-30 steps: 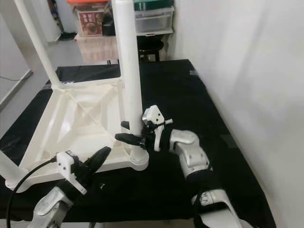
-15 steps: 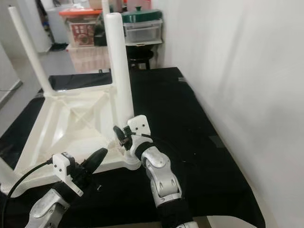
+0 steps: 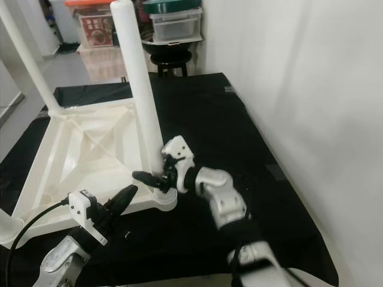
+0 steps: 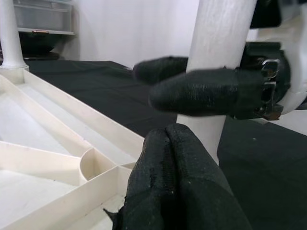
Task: Building children table
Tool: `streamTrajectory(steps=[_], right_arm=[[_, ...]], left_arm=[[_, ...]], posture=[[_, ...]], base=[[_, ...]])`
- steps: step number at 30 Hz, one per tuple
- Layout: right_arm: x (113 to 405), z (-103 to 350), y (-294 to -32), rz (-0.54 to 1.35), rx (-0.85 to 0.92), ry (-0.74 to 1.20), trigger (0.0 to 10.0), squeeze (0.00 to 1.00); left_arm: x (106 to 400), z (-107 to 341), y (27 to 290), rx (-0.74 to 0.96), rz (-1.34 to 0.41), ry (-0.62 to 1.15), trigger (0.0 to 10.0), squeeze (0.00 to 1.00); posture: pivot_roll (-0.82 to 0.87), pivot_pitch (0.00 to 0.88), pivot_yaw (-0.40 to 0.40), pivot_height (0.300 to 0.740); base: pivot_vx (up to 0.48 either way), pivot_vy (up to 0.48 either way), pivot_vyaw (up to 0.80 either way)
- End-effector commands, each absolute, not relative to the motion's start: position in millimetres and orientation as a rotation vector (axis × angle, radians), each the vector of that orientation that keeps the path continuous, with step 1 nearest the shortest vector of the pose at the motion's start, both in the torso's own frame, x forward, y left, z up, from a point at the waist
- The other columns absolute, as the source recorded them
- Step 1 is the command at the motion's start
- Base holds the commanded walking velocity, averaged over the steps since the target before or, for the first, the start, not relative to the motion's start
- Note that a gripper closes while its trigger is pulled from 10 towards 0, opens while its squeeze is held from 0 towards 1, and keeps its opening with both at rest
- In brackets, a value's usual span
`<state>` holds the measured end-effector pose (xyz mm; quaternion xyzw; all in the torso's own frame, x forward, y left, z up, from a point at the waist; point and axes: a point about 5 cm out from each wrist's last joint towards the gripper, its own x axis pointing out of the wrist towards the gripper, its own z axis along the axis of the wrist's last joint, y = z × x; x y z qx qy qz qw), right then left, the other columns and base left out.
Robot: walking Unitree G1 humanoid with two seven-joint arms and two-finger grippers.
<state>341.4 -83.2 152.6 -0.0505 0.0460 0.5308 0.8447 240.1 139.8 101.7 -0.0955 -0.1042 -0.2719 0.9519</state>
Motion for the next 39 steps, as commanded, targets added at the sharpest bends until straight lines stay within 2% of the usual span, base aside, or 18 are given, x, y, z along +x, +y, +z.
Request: streamTrajectory(steps=[1,7,8,9,10,17,22,25,27,28,29,30,33,37,38,39], right_arm=[[346,152,-86,1.147,-0.099,0.107,10.0,0.0],[352,152,-93,1.162,-0.09,0.128,10.0,0.0],[353,152,-96,1.172,-0.08,0.131,2.9,0.0],[353,152,-96,1.172,-0.08,0.131,2.9,0.0],[353,151,-99,1.197,-0.064,0.135,0.0,0.0],[354,151,-106,1.262,-0.041,0.13,0.0,0.0],[354,149,-109,1.234,-0.042,0.122,0.0,0.0],[354,144,-117,1.133,-0.059,0.129,0.0,0.0],[354,118,-121,0.521,-0.061,0.154,0.0,0.0],[354,118,-121,0.521,-0.061,0.154,0.0,0.0],[341,104,-117,0.382,-0.051,0.192,0.0,0.0],[329,96,-111,0.339,-0.036,0.211,0.0,0.0],[307,89,-66,0.512,0.0,0.213,0.0,0.0],[308,89,-53,0.564,-0.007,0.206,0.0,0.0],[309,89,-51,0.58,-0.005,0.209,2.9,0.0],[309,89,-51,0.58,-0.005,0.209,2.9,0.0]], left_arm=[[241,100,139,-0.189,-0.548,-0.203,10.0,0.0],[241,100,138,-0.188,-0.548,-0.202,10.0,0.0],[241,100,138,-0.189,-0.549,-0.202,10.0,0.0],[241,100,138,-0.189,-0.549,-0.202,10.0,0.0],[241,100,138,-0.19,-0.549,-0.202,10.0,0.0],[241,100,138,-0.192,-0.551,-0.199,10.0,0.0],[240,99,138,-0.193,-0.55,-0.197,10.0,0.0],[240,99,139,-0.193,-0.548,-0.198,10.0,0.0],[237,100,141,-0.191,-0.546,-0.201,10.0,0.0],[237,100,141,-0.191,-0.546,-0.201,10.0,0.0],[236,101,141,-0.19,-0.545,-0.202,10.0,0.0],[236,101,142,-0.189,-0.545,-0.202,10.0,0.0],[237,101,143,-0.181,-0.548,-0.196,10.0,0.0],[239,100,143,-0.189,-0.554,-0.191,10.0,0.0],[239,100,142,-0.189,-0.555,-0.191,10.0,0.0],[239,100,142,-0.189,-0.555,-0.191,10.0,0.0]], posture=[[0.05,0.0,0.018,0.74],[0.05,0.0,0.015,0.74],[0.05,0.0,0.015,0.74],[0.05,0.0,0.015,0.74],[0.05,0.0,0.014,0.74],[0.05,0.0,0.022,0.74],[0.04,0.0,0.024,0.74],[0.04,0.0,0.025,0.74],[0.03,0.0,0.012,0.74],[0.03,0.0,0.012,0.74],[0.04,0.0,0.019,0.74],[0.04,0.0,0.023,0.74],[0.03,0.0,0.035,0.74],[0.03,0.0,0.031,0.74],[0.04,0.0,0.027,0.74],[0.04,0.0,0.027,0.74]], base=[[0.0,0.0,0.0],[0.0,0.0,0.0],[0.0,0.0,0.0],[0.0,0.0,0.0],[0.0,0.0,0.0],[0.0,0.0,0.0],[0.0,0.0,0.0],[0.0,0.0,0.0],[0.0,0.0,0.0],[0.0,0.0,0.0],[0.0,0.0,0.0],[0.0,0.0,0.0],[0.0,0.0,0.0],[0.0,0.0,0.0],[0.0,0.0,0.0],[0.0,0.0,0.0]])
